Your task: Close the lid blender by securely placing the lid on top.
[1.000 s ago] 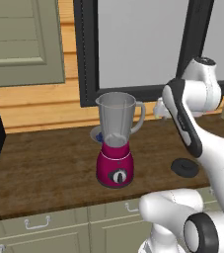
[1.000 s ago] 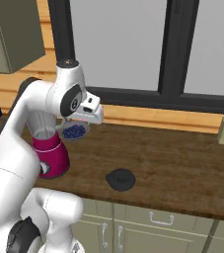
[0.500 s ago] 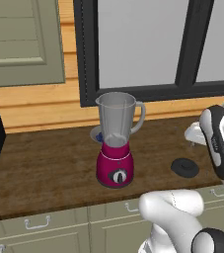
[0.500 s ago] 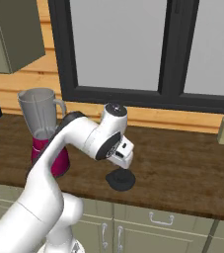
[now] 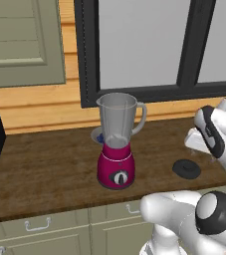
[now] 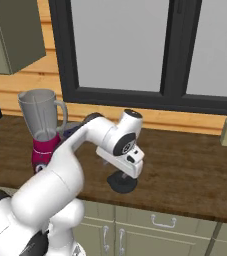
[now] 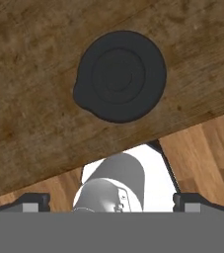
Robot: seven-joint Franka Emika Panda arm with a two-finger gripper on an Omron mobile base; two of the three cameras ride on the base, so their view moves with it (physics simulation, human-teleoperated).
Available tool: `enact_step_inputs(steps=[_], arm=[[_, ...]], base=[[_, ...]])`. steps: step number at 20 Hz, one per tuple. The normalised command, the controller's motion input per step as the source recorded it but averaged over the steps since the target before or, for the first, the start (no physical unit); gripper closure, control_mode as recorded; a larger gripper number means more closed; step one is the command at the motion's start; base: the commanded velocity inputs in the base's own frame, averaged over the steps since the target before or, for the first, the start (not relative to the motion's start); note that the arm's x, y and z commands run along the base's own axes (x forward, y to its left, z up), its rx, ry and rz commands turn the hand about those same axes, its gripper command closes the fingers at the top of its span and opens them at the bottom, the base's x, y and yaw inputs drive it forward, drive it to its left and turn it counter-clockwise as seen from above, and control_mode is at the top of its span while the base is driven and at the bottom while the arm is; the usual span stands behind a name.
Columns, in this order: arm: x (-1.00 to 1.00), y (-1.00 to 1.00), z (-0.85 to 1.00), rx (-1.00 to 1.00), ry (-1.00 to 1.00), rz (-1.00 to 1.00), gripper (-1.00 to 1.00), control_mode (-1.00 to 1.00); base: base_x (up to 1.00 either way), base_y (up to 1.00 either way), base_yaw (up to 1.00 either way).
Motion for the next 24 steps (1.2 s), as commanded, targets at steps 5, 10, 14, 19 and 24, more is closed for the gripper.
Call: enact_step_inputs(steps=[5, 10, 14, 19, 24], arm=[[0.05, -0.01, -0.17, 0.00, 0.01, 0.00, -1.00, -1.00], [0.18, -0.01, -0.48, 0.00, 0.01, 0.00, -1.00, -1.00], [0.14, 0.00, -0.30, 0.00, 0.01, 0.00, -1.00, -1.00], [0.16, 0.00, -0.28, -0.03, 0.00, 0.00, -1.00, -1.00], [0.38, 0.00, -0.28, -0.05, 0.00, 0.00, -1.00, -1.00]], base=[[0.00, 0.00, 0.00], [0.00, 0.00, 0.00], [0.00, 0.00, 0.00], [0.00, 0.00, 0.00], [0.00, 0.00, 0.00]])
